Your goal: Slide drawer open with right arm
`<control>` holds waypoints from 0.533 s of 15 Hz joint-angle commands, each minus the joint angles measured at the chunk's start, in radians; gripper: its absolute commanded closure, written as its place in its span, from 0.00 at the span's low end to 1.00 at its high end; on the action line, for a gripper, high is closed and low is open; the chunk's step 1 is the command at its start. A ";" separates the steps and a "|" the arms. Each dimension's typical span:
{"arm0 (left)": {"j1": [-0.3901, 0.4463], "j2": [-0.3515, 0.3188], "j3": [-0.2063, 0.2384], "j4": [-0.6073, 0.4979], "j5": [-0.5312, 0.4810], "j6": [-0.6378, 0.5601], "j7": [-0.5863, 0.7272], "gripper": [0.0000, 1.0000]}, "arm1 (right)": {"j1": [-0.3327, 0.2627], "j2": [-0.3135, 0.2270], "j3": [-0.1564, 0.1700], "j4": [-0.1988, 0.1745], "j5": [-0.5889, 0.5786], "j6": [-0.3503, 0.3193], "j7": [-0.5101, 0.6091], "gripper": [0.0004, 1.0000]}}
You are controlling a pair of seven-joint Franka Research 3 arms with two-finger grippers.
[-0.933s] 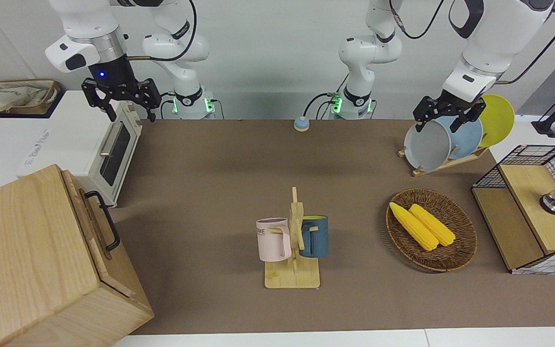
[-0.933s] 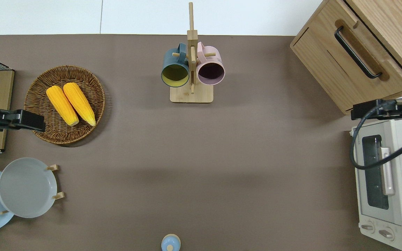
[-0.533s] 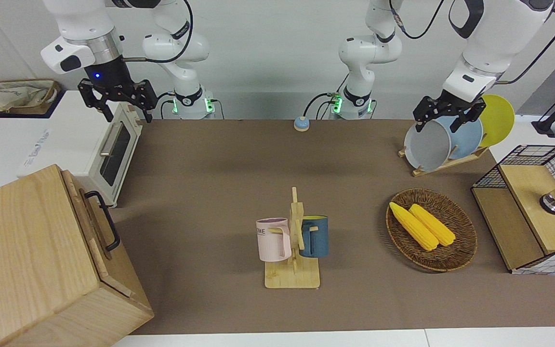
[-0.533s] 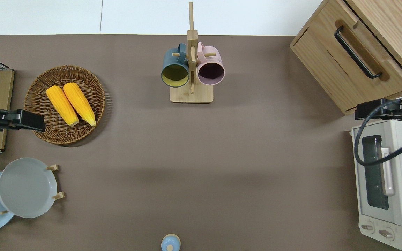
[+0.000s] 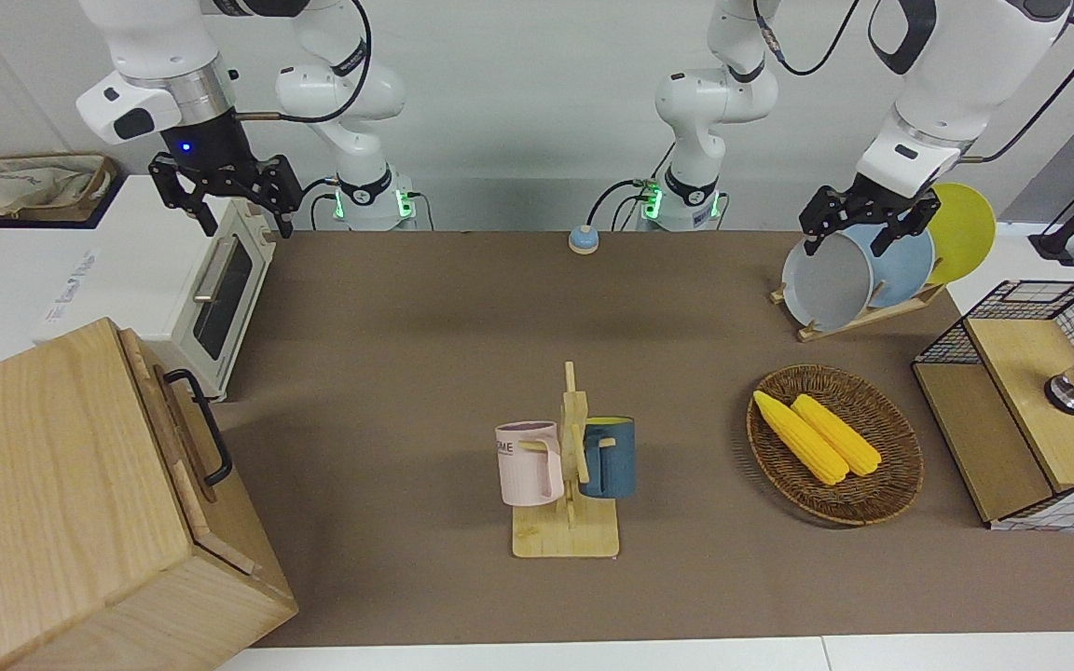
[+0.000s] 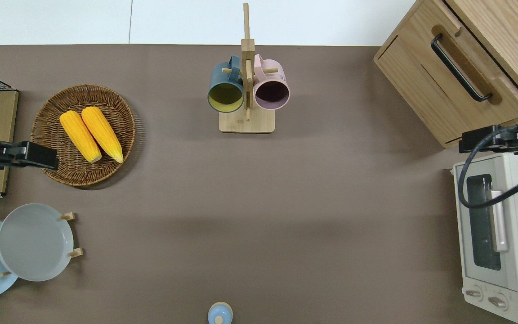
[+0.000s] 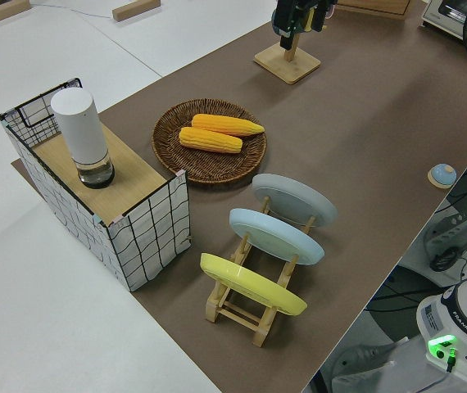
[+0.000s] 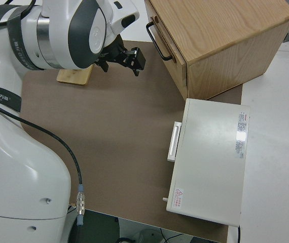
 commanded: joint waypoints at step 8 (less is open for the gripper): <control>-0.007 -0.004 0.000 0.010 0.018 -0.018 -0.010 0.01 | 0.051 0.101 0.030 0.111 -0.153 -0.034 0.064 0.02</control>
